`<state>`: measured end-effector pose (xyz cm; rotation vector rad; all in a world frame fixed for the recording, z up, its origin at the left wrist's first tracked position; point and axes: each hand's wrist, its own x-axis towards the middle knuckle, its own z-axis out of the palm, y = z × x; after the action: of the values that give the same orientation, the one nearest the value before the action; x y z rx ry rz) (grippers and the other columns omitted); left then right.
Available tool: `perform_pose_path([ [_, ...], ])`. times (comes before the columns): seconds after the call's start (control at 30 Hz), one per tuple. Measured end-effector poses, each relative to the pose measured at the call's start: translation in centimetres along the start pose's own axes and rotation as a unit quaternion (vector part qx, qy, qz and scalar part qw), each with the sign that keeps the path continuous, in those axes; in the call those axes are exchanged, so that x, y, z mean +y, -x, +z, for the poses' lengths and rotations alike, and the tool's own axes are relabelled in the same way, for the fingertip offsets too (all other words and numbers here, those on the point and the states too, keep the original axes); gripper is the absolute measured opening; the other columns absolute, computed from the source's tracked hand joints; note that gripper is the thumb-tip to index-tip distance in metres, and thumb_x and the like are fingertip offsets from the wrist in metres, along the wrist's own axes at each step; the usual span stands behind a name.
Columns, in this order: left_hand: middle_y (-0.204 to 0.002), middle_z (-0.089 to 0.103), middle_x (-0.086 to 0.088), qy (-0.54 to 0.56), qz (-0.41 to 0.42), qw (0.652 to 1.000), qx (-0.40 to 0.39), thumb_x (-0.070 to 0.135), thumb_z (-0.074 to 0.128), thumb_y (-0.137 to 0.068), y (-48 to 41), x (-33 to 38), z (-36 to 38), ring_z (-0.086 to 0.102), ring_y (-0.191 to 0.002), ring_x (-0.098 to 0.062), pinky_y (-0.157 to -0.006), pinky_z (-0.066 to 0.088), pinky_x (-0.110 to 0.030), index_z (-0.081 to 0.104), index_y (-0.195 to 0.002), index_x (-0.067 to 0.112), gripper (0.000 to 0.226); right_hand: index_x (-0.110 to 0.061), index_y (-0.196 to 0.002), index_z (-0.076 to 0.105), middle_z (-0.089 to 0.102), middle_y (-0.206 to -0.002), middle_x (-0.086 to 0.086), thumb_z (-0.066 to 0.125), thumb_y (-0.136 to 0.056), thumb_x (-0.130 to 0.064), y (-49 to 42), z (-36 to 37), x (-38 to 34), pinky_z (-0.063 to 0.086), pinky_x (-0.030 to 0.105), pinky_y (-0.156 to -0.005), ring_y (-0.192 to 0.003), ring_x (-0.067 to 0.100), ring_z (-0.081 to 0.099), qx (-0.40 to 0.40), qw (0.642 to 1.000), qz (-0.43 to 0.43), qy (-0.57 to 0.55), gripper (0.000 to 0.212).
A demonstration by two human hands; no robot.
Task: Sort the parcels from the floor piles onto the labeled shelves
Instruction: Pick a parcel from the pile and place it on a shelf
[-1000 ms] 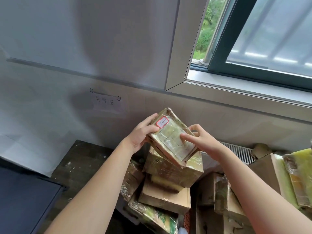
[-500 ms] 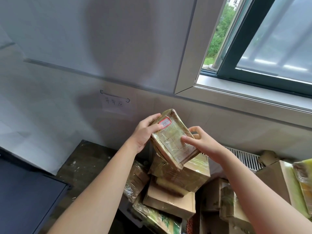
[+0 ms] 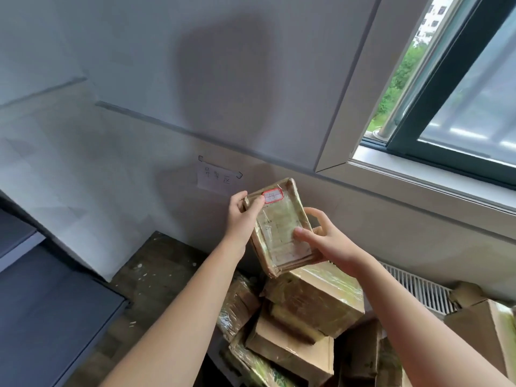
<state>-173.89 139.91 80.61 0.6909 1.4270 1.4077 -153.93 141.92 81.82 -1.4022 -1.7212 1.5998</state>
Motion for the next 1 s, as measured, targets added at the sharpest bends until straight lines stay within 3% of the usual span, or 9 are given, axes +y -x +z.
perform_pose_path([
  [0.13, -0.107, 0.07, -0.003, -0.01, -0.002, 0.997, 0.079, 0.036, 0.069, -0.084, 2.0, 1.3, -3.5, 0.067, -0.101, -0.021, -0.094, 0.054, -0.048, 0.06, -0.1, 0.027, 0.021, -0.037, -0.127, 0.041, 0.068, -0.101, 0.012, 0.066, -0.091, -0.037, -0.6, 3.1, -2.3, 0.06, 0.047, -0.076, -0.09, 0.029, 0.072, -0.055, 0.998, -0.014, 0.026, 0.044],
  [0.23, -0.101, 0.071, 0.001, -0.029, 0.022, 0.987, 0.157, 0.039, 0.069, -0.081, 4.9, 1.9, -6.3, 0.069, -0.095, -0.017, -0.089, 0.057, -0.045, 0.063, -0.097, 0.028, 0.021, -0.025, -0.126, 0.044, 0.067, -0.113, 0.005, 0.062, -0.092, -0.043, -0.8, 5.9, -4.2, 0.053, 0.031, -0.075, -0.093, 0.019, 0.068, -0.072, 0.995, -0.043, 0.058, 0.043],
  [0.4, -0.099, 0.071, 0.003, -0.033, 0.04, 0.959, 0.279, 0.035, 0.068, -0.085, 11.5, 2.4, -9.7, 0.067, -0.097, -0.017, -0.087, 0.056, -0.036, 0.064, -0.096, 0.024, 0.016, -0.03, -0.134, 0.041, 0.062, -0.115, -0.001, 0.058, -0.091, -0.052, 1.1, 12.1, -7.7, 0.046, 0.022, -0.071, -0.098, 0.012, 0.062, -0.087, 0.984, -0.129, 0.082, 0.051],
  [0.57, -0.096, 0.072, 0.007, -0.044, 0.04, 0.934, 0.354, 0.051, 0.066, -0.068, 19.2, 2.4, -11.8, 0.067, -0.093, -0.013, -0.089, 0.055, -0.039, 0.065, -0.094, 0.027, 0.036, -0.031, -0.13, 0.042, 0.06, -0.109, -0.005, 0.056, -0.091, -0.056, 5.9, 16.6, -8.1, 0.046, 0.026, -0.072, -0.088, 0.008, 0.061, -0.139, 0.973, -0.156, 0.099, 0.048],
  [0.67, -0.1, 0.069, 0.003, -0.046, 0.036, 0.924, 0.378, 0.045, 0.069, -0.079, 23.4, 1.7, -11.9, 0.065, -0.095, -0.015, -0.088, 0.053, -0.036, 0.063, -0.096, 0.023, 0.029, -0.028, -0.134, 0.04, 0.059, -0.111, -0.003, 0.054, -0.094, -0.053, 8.9, 18.3, -7.4, 0.042, 0.028, -0.075, -0.092, 0.013, 0.059, -0.167, 0.967, -0.16, 0.106, 0.05],
  [0.73, -0.102, 0.068, -0.001, -0.036, 0.03, 0.919, 0.391, 0.038, 0.069, -0.085, 25.7, 1.1, -12.1, 0.065, -0.096, -0.016, -0.087, 0.052, -0.033, 0.061, -0.097, 0.021, 0.022, -0.026, -0.135, 0.038, 0.058, -0.11, -0.003, 0.052, -0.096, -0.049, 10.7, 19.2, -7.0, 0.041, 0.026, -0.069, -0.086, 0.008, 0.057, -0.19, 0.962, -0.16, 0.111, 0.048],
  [0.87, -0.102, 0.07, 0.001, -0.005, 0.032, 0.908, 0.418, 0.036, 0.076, -0.082, 29.8, 0.5, -12.6, 0.067, -0.096, -0.014, -0.087, 0.054, -0.033, 0.062, -0.104, 0.019, 0.031, -0.025, -0.134, 0.038, 0.056, -0.11, -0.004, 0.05, -0.096, -0.045, 13.9, 21.0, -6.9, 0.037, 0.017, -0.062, -0.083, -0.003, 0.05, -0.23, 0.952, -0.16, 0.119, 0.044],
  [1.0, -0.102, 0.07, -0.001, 0.017, 0.038, 0.897, 0.441, 0.035, 0.075, -0.082, 32.9, 0.7, -13.7, 0.067, -0.096, -0.016, -0.084, 0.054, -0.032, 0.06, -0.103, 0.02, 0.029, -0.026, -0.136, 0.035, 0.056, -0.111, -0.003, 0.048, -0.097, -0.046, 16.7, 22.9, -7.6, 0.041, 0.027, -0.068, -0.087, 0.008, 0.055, -0.254, 0.944, -0.168, 0.129, 0.046],
])
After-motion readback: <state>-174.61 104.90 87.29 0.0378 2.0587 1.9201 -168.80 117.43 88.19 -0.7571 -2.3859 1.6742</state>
